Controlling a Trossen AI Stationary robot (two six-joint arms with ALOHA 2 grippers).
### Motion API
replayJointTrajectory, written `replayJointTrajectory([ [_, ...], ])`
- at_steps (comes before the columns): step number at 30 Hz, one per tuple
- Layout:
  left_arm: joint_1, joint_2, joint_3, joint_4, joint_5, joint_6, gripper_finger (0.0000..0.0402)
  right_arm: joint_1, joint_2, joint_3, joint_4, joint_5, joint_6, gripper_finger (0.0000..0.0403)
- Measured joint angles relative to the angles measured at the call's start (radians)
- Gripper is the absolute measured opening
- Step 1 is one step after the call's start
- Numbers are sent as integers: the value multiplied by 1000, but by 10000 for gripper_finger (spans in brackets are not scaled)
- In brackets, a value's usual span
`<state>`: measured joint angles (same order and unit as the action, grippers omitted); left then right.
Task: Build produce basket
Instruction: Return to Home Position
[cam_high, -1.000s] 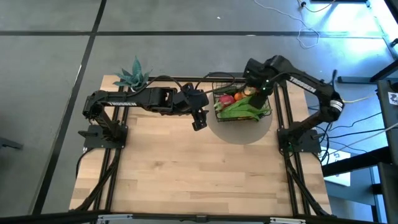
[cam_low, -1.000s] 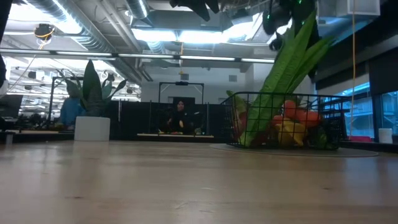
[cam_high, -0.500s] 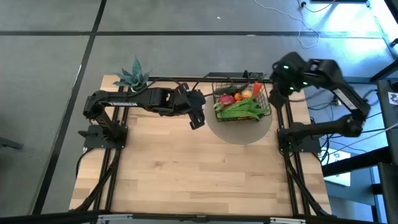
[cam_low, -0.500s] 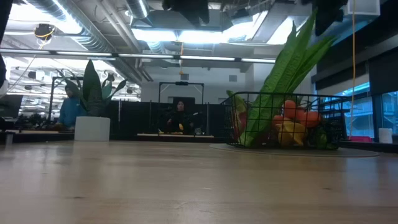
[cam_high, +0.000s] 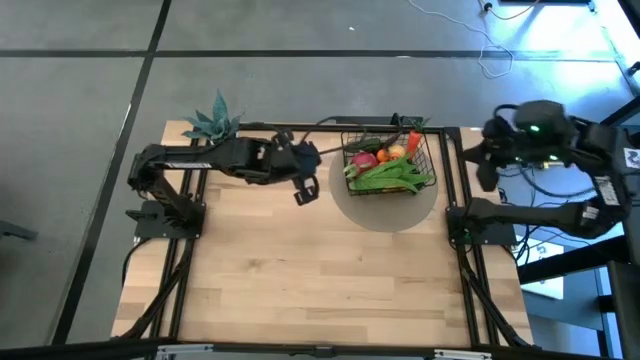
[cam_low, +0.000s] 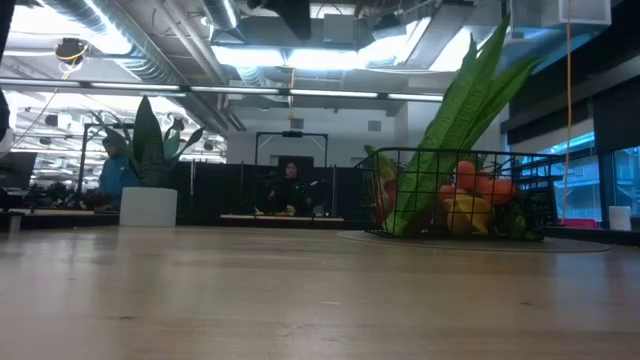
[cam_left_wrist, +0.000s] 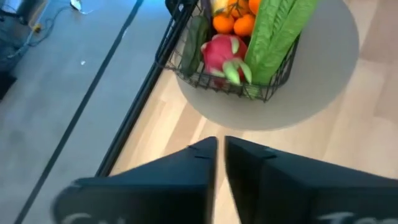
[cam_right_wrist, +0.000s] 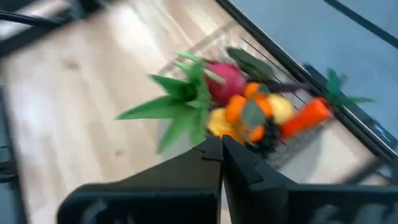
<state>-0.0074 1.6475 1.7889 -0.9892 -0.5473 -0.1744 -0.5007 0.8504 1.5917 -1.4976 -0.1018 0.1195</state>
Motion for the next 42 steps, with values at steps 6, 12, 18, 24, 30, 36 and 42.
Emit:
replayJointTrajectory([
  [6, 0, -115, 0, -72, 18, -30, 7, 2, -124, 0, 99, -115, -68, 0],
  [12, -4, -231, 1, -142, 16, -59, 2, 2, -263, -52, 179, -214, -107, 0],
  [18, -32, -341, -1, -210, 17, -89, 0, 2, -408, -180, 262, -260, -81, 0],
  [24, -77, -481, -97, -218, 11, -119, 0, 2, -521, -287, 320, -262, -57, 0],
  [30, -112, -698, -321, -72, 11, -153, 0, 2, -612, -385, 389, -275, -19, 0],
  [36, -137, -949, -548, 52, 39, -157, 0, 2, -715, -517, 520, -315, 16, 0],
  [42, -151, -1190, -766, 138, 45, -160, 0, 2, -801, -638, 600, -321, 83, 0],
])
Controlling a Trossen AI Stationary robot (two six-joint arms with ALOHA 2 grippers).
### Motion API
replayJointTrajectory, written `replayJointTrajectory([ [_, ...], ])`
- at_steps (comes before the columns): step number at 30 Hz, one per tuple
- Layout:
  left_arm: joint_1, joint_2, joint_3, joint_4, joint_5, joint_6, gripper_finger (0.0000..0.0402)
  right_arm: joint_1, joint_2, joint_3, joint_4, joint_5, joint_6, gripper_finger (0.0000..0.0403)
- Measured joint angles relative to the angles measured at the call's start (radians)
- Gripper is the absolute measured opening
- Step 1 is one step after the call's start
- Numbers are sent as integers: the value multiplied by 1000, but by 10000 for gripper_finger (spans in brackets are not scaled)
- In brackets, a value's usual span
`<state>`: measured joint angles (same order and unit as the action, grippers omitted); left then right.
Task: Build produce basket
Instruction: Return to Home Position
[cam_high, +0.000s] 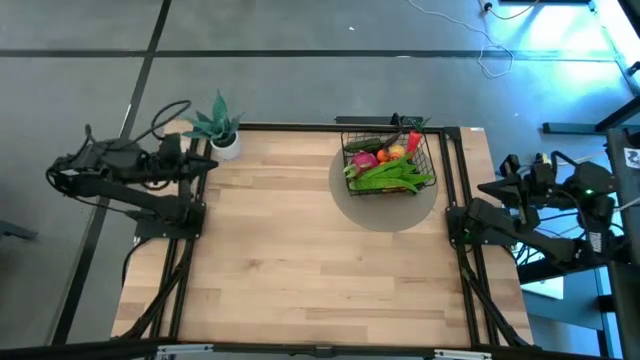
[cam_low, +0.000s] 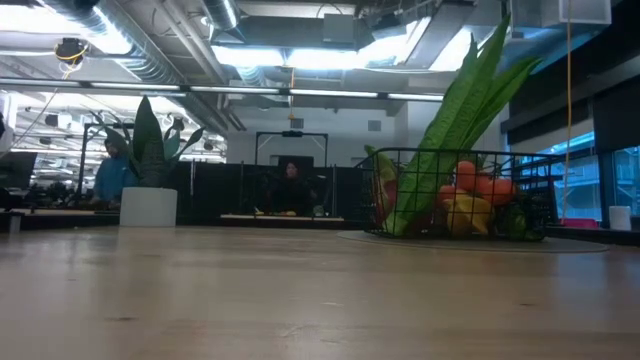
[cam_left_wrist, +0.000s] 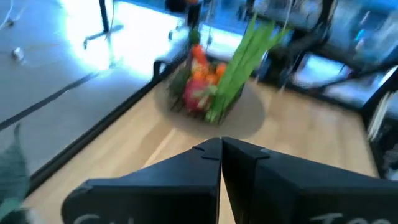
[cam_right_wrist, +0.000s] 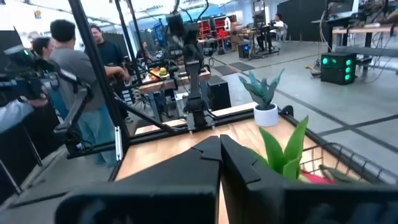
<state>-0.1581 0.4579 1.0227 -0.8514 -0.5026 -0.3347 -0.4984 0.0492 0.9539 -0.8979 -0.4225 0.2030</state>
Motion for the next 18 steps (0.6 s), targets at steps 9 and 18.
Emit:
replayJointTrajectory([
  [9, 0, -320, -224, 172, 102, 46, 0, 0, -41, -138, 127, -12, 24, 0],
  [18, 1, -453, -285, 234, 185, 146, 0, 0, -43, -255, 290, -60, 27, 0],
])
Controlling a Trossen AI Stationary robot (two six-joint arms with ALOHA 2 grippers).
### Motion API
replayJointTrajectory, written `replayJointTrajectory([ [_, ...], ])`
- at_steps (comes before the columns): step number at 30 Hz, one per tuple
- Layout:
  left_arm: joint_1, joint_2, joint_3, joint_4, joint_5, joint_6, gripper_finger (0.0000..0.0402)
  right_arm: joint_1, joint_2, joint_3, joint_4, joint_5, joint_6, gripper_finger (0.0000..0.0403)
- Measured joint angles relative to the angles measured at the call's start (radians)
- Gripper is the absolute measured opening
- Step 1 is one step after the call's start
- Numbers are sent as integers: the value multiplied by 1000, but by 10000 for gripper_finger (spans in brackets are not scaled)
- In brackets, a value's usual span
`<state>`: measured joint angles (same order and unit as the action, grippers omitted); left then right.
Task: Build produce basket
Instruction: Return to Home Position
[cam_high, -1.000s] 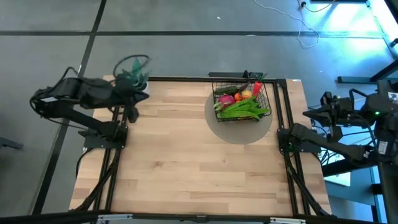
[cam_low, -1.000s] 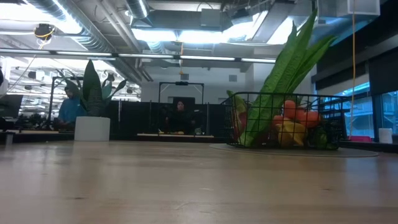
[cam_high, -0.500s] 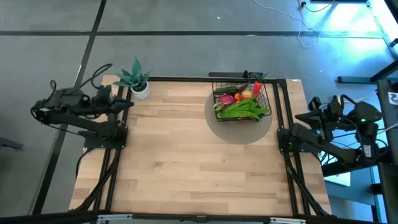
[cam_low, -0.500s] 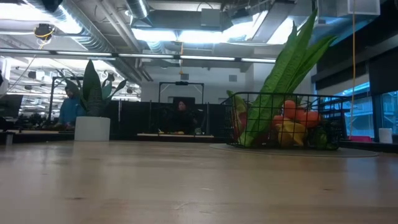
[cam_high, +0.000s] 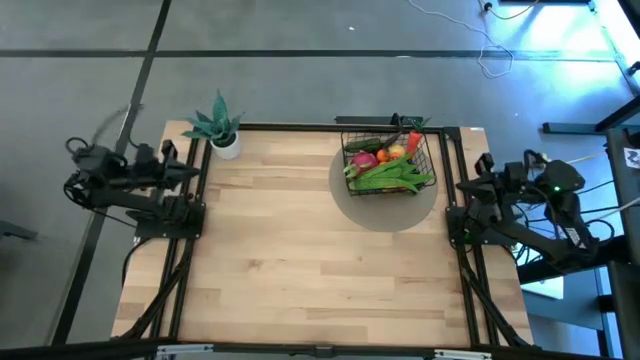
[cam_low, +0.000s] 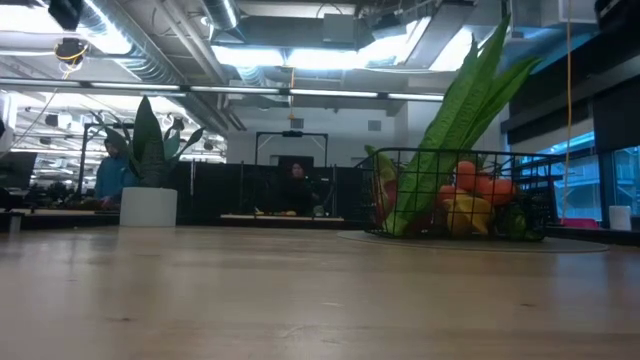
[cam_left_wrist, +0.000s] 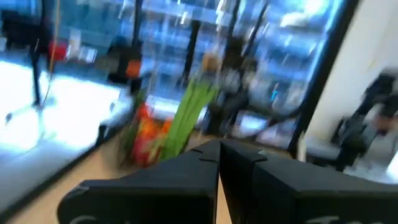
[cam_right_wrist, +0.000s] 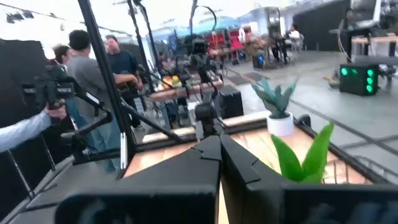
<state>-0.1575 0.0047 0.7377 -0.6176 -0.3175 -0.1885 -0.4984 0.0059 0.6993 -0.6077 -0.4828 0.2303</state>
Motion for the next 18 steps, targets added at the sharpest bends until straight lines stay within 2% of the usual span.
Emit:
replayJointTrajectory([
  [6, 0, 2, -63, 131, 63, 67, 0, 0, 0, -109, 160, -42, 2, 0],
  [18, 0, 0, -286, 343, 71, 120, 0, 0, 1, -379, 572, -96, 80, 0],
])
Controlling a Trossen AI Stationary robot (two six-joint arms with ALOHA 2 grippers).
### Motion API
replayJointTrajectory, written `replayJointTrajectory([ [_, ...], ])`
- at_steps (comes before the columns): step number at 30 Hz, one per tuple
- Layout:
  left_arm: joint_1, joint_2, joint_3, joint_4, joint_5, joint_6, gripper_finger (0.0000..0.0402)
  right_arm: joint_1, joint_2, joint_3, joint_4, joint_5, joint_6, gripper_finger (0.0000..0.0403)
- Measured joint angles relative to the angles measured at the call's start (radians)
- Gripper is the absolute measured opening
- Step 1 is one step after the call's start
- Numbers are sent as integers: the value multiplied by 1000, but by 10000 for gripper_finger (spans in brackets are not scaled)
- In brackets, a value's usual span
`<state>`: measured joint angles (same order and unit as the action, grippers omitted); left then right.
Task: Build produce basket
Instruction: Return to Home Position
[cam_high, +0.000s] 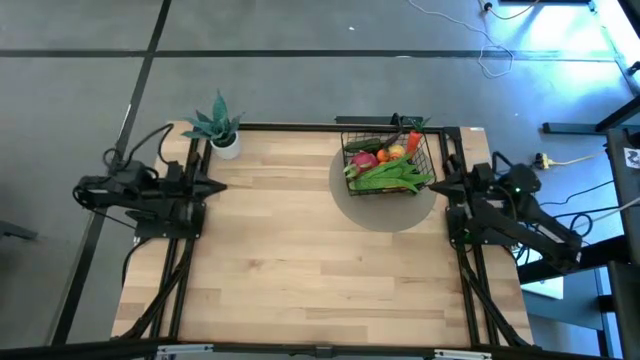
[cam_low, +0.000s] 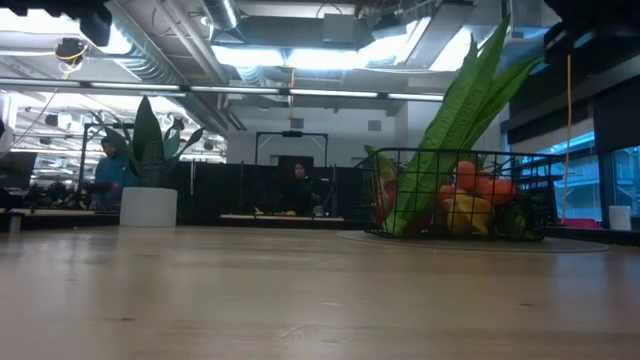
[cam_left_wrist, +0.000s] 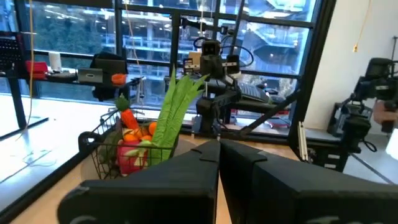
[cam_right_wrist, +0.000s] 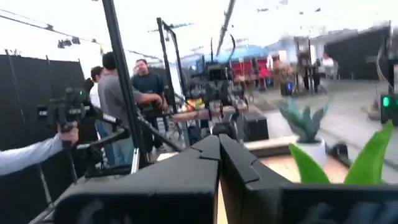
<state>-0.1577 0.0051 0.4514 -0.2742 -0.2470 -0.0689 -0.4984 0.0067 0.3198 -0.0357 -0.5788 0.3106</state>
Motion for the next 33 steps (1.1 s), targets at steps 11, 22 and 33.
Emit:
replayJointTrajectory([
  [11, 0, -1, -80, 56, 17, -2, 0, 0, 0, -174, 175, -108, 55, 0],
  [22, 0, -1, -149, 107, 66, -4, 0, 3, 0, -308, 374, -220, 53, 0],
  [33, 0, -1, -160, 112, 137, 14, 0, 138, 0, -313, 340, -263, -15, 0],
])
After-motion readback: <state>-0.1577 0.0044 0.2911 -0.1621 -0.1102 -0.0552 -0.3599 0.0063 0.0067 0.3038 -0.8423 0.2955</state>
